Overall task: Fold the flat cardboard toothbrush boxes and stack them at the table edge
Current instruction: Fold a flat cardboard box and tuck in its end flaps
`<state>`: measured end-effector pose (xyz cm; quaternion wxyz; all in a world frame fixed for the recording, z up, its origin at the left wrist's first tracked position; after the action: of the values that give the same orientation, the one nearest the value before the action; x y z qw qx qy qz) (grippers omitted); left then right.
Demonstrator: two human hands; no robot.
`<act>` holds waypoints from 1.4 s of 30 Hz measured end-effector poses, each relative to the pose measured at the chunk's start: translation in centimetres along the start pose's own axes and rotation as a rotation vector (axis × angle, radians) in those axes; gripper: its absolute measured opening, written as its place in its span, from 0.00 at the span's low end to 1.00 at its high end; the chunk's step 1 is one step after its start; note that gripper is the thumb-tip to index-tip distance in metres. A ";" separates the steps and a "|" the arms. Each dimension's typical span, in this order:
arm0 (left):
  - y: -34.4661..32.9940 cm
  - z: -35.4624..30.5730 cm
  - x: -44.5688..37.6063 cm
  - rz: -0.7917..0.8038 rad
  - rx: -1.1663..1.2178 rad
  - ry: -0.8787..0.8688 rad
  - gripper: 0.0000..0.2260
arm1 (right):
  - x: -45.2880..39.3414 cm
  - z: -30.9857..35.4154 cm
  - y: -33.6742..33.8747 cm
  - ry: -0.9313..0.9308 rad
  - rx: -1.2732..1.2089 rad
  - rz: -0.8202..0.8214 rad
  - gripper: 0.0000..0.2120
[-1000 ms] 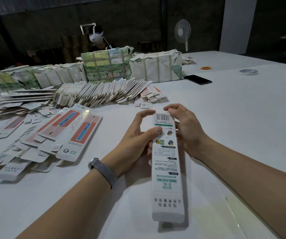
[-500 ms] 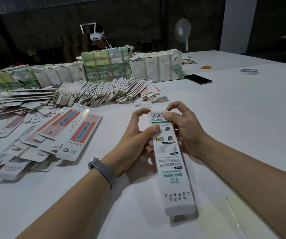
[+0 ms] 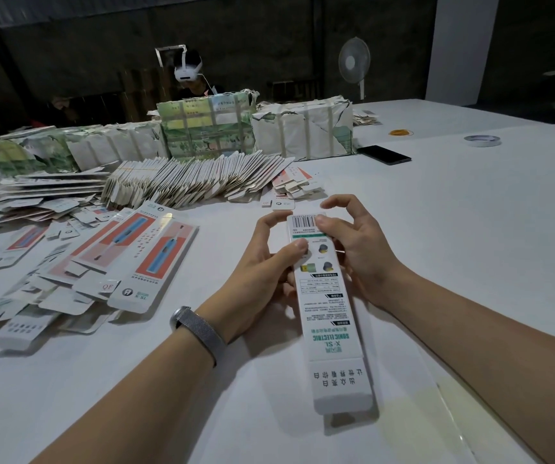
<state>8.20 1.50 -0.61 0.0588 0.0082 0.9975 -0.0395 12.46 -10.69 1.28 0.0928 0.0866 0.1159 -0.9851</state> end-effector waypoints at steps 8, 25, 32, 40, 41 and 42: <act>0.1 -0.1 -0.1 -0.026 0.005 -0.013 0.20 | 0.1 0.4 -0.2 0.036 0.009 -0.005 0.05; 0.3 0.4 -0.5 -0.032 0.012 -0.014 0.22 | -0.1 0.1 -0.1 -0.001 0.084 -0.044 0.07; 0.7 0.1 -0.4 -0.102 0.018 -0.041 0.28 | 0.8 3.0 -0.5 0.162 0.778 0.047 0.19; -0.8 0.2 -0.2 0.015 0.015 -0.053 0.20 | 3.8 4.2 0.2 0.126 1.073 0.120 0.33; -0.9 0.1 -0.2 0.033 0.005 -0.063 0.20 | 4.2 4.6 0.1 0.136 1.110 0.102 0.35; -1.0 0.0 -0.1 0.048 -0.014 -0.076 0.20 | 4.5 4.8 -0.1 0.147 1.158 0.097 0.37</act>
<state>8.32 0.45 -0.49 0.0974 0.0300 0.9943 -0.0314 7.36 -12.52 5.04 0.0672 0.1965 -0.4395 -0.8739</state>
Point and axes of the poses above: each hand's wrist, its own x-axis away from the middle knuckle, its own y-axis out of the back of the hand, z = x × y, the point moved 9 cm from there along -x, towards the middle knuckle, and after that the axes turned 8 degrees about -z, right-handed, at the moved point
